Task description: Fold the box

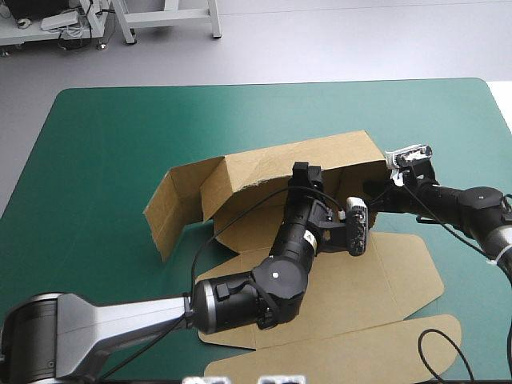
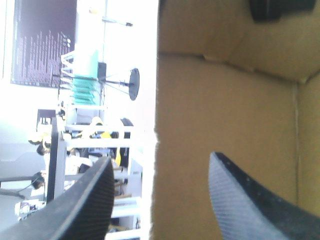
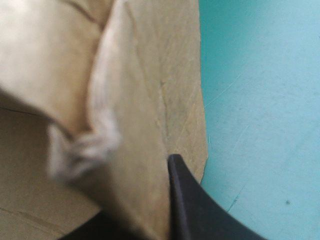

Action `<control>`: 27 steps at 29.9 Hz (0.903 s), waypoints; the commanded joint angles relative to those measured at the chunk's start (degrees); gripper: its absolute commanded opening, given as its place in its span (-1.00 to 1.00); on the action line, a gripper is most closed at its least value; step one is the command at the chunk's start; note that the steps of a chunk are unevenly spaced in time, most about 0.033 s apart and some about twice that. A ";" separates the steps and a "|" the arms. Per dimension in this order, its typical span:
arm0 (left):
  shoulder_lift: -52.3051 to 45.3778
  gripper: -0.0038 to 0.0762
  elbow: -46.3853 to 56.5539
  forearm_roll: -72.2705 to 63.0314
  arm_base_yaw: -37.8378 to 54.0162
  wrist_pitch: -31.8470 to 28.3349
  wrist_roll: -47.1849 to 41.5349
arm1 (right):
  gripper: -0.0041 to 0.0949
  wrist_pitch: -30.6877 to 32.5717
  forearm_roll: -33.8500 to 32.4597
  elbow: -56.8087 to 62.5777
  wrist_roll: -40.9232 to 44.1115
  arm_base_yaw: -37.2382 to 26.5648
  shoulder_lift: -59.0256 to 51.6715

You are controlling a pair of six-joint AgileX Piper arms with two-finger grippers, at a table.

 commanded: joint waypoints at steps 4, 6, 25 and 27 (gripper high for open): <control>-8.07 0.04 -1.33 3.37 -4.96 3.65 -2.21 | -0.91 5.32 -0.62 -0.56 1.80 0.39 -0.56; -10.04 -0.12 -1.33 3.67 -5.08 5.27 -2.46 | -0.91 5.32 -0.62 -0.56 2.03 0.39 -0.56; -27.50 -0.92 -1.42 2.11 19.58 -3.61 -10.03 | -0.91 6.26 -5.98 -3.41 12.17 0.52 -0.56; -28.74 -0.92 -1.62 -2.59 27.11 -6.29 -10.03 | -0.91 6.71 -10.10 -6.22 17.57 1.48 -0.56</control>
